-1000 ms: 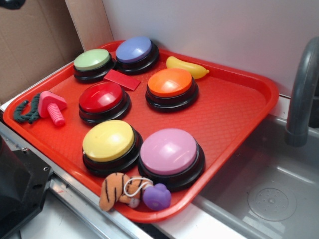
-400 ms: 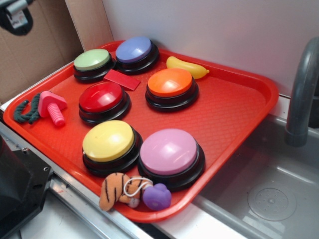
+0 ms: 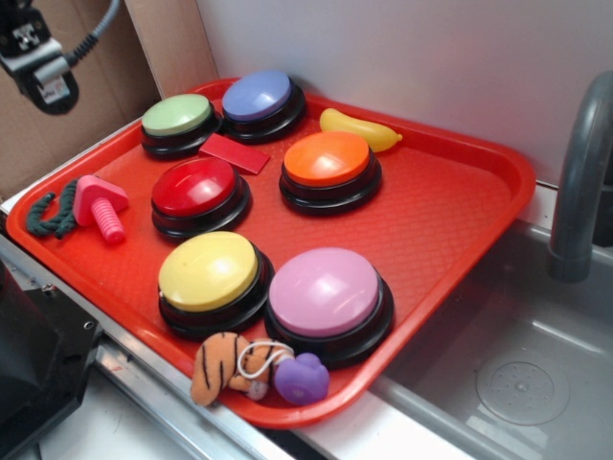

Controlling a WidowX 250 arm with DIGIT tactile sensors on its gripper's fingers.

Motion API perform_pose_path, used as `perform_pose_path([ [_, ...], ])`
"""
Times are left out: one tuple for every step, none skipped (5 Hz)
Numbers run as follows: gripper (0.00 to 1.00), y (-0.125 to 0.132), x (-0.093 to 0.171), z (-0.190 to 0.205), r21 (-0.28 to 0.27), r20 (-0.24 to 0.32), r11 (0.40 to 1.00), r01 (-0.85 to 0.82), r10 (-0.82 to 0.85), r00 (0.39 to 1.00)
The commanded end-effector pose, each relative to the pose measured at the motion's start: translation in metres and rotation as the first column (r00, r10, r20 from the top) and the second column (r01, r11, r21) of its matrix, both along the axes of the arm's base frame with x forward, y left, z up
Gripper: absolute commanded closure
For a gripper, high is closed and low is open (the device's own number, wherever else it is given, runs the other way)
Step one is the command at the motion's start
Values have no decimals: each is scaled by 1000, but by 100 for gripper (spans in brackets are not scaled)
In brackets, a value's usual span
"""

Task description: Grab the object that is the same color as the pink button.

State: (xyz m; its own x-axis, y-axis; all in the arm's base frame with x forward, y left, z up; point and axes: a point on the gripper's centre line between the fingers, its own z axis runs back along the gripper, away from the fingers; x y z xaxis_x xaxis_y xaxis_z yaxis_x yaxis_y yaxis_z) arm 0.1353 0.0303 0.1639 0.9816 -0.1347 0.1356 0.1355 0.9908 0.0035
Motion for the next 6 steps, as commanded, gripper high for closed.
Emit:
perform_pose_path([
  [0, 48, 13, -36, 84, 94, 996, 1, -9, 996],
  [0, 66, 16, -49, 99, 118, 995, -7, -5, 993],
  [0, 86, 19, -62, 124, 112, 992, -18, 4, 994],
  [0, 91, 23, -76, 140, 80, 990, -29, 18, 997],
  [0, 95, 20, -95, 125, 69, 991, -41, 33, 997],
  [0, 98, 19, -111, 108, 43, 993, -49, 44, 998],
])
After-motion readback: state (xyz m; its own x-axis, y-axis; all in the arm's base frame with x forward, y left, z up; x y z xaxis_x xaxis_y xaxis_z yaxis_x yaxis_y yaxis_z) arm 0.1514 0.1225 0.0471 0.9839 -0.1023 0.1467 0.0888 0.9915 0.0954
